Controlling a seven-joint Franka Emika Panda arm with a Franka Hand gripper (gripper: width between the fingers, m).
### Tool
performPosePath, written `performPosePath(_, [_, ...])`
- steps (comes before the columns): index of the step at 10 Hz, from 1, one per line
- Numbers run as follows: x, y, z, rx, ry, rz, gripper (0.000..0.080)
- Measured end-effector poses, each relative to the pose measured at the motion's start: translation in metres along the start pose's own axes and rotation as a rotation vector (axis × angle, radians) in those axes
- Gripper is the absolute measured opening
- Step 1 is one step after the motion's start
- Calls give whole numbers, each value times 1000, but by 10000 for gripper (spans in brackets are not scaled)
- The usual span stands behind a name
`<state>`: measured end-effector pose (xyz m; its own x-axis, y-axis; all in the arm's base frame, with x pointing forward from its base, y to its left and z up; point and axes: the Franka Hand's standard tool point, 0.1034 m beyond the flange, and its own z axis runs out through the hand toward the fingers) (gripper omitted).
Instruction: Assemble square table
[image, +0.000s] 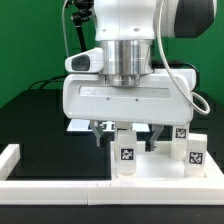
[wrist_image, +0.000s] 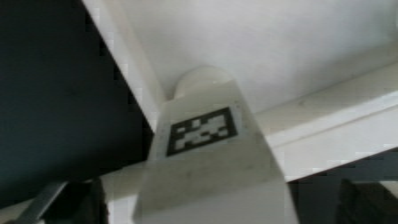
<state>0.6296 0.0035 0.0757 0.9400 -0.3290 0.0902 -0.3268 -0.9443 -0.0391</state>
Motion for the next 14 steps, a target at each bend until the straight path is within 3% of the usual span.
performPosePath(2, [0,0,0,0,0,31,397])
performPosePath(3, [0,0,0,1,0,115,397])
performPosePath(4, [0,0,0,0,-1,201,289])
performPosePath(6, [0,1,0,-1,-1,313,289])
performPosePath(9, [-2,8,2,24,-25,887,289])
performPosePath(14, [-5,10,3,35,-51,1380,290])
